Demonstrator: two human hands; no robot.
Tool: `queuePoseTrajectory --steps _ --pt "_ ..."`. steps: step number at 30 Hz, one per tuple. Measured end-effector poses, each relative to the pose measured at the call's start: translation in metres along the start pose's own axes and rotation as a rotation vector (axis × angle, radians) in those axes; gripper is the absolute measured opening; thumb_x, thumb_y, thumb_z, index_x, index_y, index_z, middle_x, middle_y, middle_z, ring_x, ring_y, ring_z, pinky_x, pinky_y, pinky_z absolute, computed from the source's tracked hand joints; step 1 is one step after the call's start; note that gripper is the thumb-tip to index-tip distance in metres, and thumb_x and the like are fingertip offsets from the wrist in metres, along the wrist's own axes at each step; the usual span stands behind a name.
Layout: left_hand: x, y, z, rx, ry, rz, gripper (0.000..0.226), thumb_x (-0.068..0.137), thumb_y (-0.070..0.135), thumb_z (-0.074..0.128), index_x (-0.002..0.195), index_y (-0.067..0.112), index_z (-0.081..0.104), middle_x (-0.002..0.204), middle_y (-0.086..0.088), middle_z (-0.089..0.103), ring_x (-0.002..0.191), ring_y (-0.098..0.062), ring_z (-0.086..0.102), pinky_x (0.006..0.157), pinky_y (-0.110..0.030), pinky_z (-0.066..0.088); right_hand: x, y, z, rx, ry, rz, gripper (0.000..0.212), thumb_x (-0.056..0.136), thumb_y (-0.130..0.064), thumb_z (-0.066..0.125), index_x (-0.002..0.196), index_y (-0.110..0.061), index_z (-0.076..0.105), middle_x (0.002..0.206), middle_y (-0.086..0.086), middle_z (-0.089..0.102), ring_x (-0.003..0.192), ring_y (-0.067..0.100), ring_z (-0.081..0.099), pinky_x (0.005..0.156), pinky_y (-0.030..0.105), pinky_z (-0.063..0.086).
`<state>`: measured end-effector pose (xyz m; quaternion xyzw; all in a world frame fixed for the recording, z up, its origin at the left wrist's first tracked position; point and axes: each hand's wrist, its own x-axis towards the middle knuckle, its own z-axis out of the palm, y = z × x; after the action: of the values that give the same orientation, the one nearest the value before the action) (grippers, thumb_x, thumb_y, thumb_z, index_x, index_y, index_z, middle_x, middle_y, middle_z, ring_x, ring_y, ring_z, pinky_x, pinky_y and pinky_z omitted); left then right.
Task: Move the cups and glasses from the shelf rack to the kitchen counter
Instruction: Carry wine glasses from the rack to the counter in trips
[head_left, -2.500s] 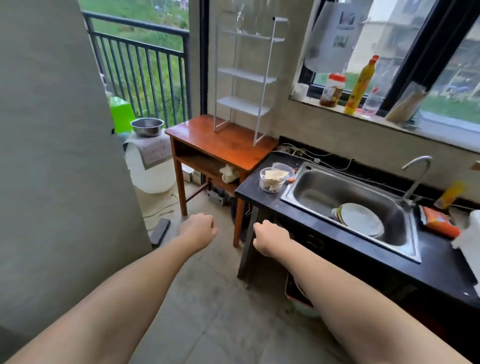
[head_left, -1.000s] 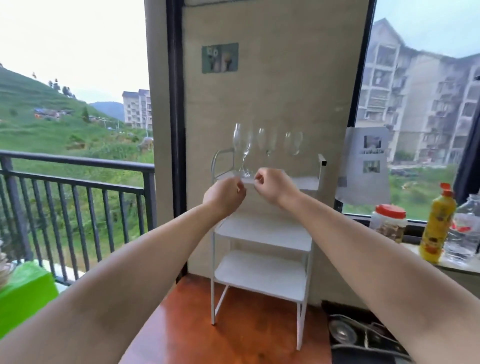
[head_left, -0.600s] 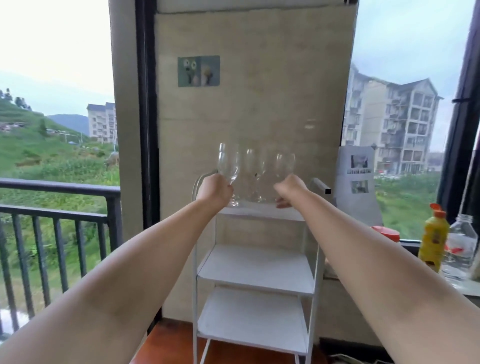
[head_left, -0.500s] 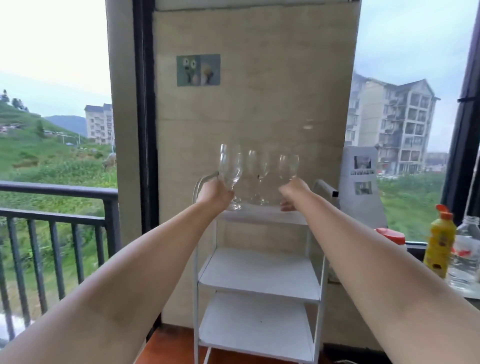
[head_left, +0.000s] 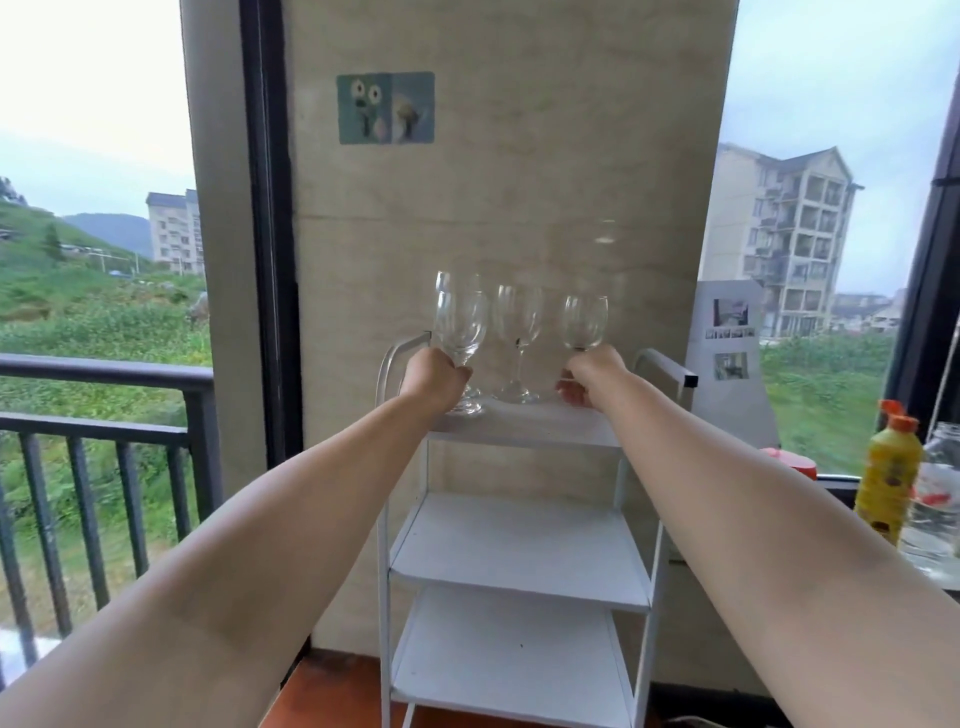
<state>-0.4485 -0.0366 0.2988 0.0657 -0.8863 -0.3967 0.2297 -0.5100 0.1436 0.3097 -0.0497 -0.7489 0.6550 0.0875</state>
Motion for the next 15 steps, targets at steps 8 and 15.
queuePoseTrajectory --steps 8,15 --pt "-0.014 0.02 -0.011 -0.108 0.03 0.029 0.025 0.089 0.02 0.059 0.07 0.004 0.056 0.059 -0.005 0.049 0.059 -0.022 0.047 0.06 -0.027 0.037 -0.026 -0.022 -0.011 0.003 -0.003 -0.081 0.026 0.092 0.004 0.041 0.112 -0.008 0.051 0.075 0.011 0.054 0.049 0.019 0.056 0.029 0.019 0.043" --pt "-0.049 0.038 -0.032 -0.175 0.098 0.067 0.018 0.088 0.02 0.061 0.078 0.005 0.063 0.067 -0.008 0.056 0.069 -0.024 0.051 0.066 -0.028 0.041 -0.076 -0.043 -0.017 0.027 -0.117 -0.17 0.018 0.093 -0.001 0.046 0.079 -0.009 0.053 0.073 0.003 0.056 0.054 0.013 0.058 0.036 0.018 0.047"
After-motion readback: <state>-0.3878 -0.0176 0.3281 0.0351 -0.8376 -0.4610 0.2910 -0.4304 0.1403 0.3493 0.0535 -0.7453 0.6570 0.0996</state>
